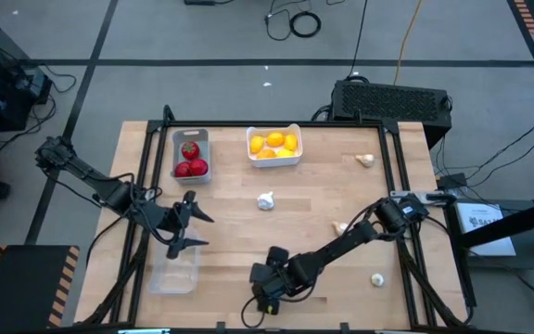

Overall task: Sort produce into baskets
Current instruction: Put the tomato into the gray bin

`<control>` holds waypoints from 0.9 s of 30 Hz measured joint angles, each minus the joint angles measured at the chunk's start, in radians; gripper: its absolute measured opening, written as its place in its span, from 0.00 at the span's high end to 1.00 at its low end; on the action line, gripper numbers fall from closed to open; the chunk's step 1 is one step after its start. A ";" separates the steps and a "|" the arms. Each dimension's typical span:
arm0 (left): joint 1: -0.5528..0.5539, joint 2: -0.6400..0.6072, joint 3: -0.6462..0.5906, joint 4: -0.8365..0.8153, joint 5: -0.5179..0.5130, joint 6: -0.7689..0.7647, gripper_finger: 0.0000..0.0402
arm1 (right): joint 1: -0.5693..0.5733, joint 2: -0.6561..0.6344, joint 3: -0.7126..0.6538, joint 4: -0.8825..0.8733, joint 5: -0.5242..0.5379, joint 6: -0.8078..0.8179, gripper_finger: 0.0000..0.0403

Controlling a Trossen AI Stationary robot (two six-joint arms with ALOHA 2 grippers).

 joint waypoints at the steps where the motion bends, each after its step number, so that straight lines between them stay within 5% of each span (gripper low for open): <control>1: 0.000 0.000 0.000 0.001 -0.007 0.000 0.24 | -0.001 0.000 0.009 0.001 0.001 -0.012 0.28; 16: 0.089 -0.004 0.057 0.003 -0.013 0.034 0.24 | -0.096 -0.002 0.068 0.315 0.054 -0.407 0.27; 27: 0.199 -0.095 0.283 -0.222 -0.103 0.112 0.24 | -0.264 -0.002 0.067 0.608 0.051 -0.604 0.27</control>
